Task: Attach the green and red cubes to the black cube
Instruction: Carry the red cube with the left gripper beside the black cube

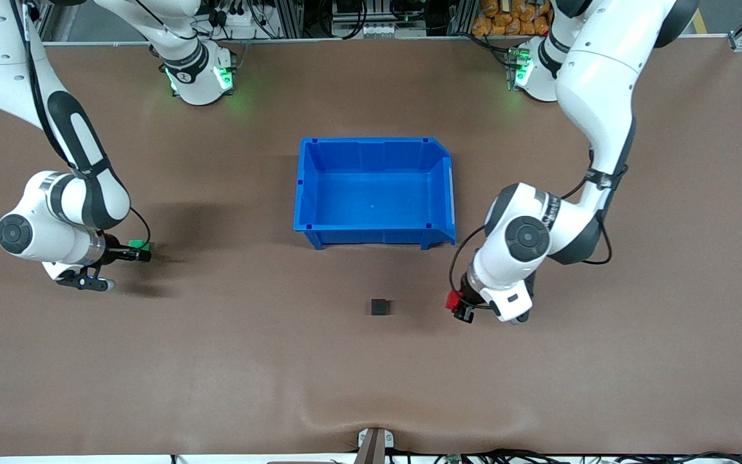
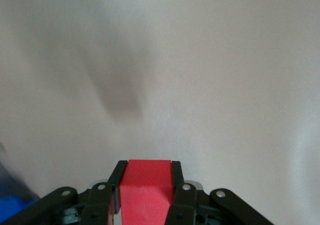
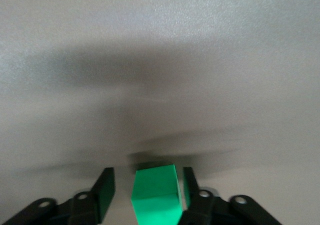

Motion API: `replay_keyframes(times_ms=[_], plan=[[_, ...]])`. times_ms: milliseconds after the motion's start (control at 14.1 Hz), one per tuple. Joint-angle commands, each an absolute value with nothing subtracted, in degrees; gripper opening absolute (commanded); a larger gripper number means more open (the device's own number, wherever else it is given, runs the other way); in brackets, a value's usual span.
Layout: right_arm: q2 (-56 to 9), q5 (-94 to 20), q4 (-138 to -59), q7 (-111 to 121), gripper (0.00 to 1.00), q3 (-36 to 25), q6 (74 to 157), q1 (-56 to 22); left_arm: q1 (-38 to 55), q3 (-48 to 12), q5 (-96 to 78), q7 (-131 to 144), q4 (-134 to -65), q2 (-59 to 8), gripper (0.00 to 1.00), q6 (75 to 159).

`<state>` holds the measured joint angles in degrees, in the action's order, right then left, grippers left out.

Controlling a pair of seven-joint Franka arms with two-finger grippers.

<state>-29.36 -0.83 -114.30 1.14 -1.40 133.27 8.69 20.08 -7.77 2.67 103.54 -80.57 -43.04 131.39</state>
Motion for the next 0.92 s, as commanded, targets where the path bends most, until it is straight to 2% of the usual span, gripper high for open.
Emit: replay_keyframes(times_ms=[0,71,213,355,426,497,851], plan=[[-29.35,-0.62,-115.22,1.32,0.61,-1.23,134.03,8.79,23.37,-6.59,3.34,115.81,-73.58,-48.15,0.00,130.17],[-29.36,-0.62,-115.49,1.32,0.61,-1.23,134.03,8.79,24.51,-6.59,3.34,116.71,-72.69,-49.12,0.00,130.17],[-29.36,-0.53,-115.75,1.67,0.50,-1.23,134.03,8.88,26.01,-5.98,3.16,119.95,-70.50,-51.14,0.00,130.69],[-29.44,-0.53,-115.75,1.67,0.26,-1.32,134.03,8.96,26.72,-5.98,3.16,124.35,-68.21,-53.43,0.00,132.35],[-29.44,-0.53,-115.66,1.67,0.08,-1.32,133.86,9.05,27.50,-5.98,3.08,125.41,-68.03,-54.39,0.00,133.76],[-29.44,-0.53,-115.32,1.58,0.00,-1.23,133.60,9.23,27.86,-5.98,3.08,126.12,-68.03,-55.27,0.00,134.99],[-29.44,-1.41,-111.63,-2.53,0.00,-1.06,129.74,8.79,28.47,-6.50,2.99,126.39,-68.03,-57.30,0.00,135.53]])
